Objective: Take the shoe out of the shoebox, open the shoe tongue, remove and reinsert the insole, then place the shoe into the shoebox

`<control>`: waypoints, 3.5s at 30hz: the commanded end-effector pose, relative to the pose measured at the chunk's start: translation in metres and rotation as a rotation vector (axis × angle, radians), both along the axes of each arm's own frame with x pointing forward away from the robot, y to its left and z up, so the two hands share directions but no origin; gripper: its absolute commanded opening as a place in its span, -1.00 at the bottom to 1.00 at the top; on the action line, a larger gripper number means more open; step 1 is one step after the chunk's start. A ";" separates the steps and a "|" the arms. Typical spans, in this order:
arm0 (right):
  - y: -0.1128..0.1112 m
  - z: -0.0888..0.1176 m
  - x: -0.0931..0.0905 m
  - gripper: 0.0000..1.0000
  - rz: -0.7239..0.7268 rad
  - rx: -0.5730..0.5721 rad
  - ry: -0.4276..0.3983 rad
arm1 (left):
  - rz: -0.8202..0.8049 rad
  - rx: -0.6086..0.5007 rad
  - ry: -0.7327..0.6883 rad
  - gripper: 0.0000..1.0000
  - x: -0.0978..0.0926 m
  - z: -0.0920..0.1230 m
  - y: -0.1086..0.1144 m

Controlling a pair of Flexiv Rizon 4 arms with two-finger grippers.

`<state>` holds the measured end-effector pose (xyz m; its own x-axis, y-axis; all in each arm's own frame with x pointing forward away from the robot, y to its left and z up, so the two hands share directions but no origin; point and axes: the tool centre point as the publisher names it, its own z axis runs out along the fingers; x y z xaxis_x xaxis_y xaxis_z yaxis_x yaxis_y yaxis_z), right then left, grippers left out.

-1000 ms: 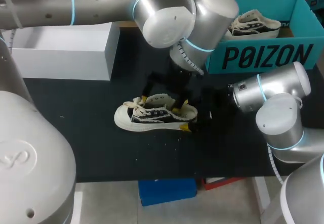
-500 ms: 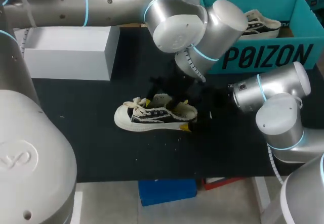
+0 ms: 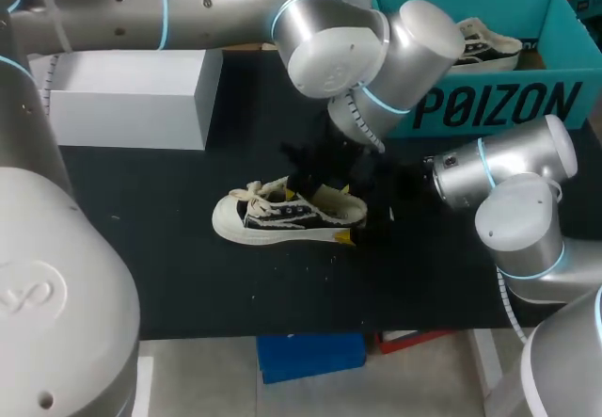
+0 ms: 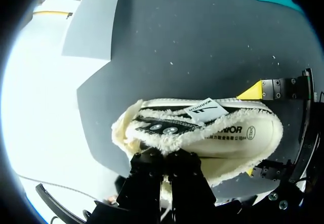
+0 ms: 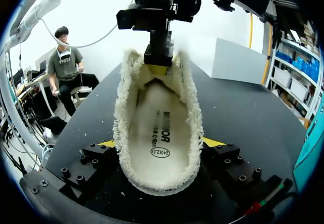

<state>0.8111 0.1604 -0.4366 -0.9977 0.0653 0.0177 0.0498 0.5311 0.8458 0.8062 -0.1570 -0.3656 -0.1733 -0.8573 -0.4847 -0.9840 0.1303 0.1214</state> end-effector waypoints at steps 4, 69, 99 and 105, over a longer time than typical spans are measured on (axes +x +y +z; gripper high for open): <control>0.002 0.000 0.000 -1.00 0.001 -0.002 0.002 | -0.010 -0.050 -0.028 -1.00 -0.005 0.014 0.003; 0.002 0.000 0.000 -1.00 0.001 -0.002 0.002 | 0.188 -0.094 -0.181 -0.10 -0.016 0.048 0.110; 0.002 0.000 0.000 -1.00 0.001 -0.002 0.002 | 0.024 -0.372 -0.142 -1.00 -0.029 0.061 0.124; 0.002 0.000 0.000 -1.00 0.001 -0.002 0.002 | -0.194 -0.537 -0.185 -1.00 -0.032 0.104 0.107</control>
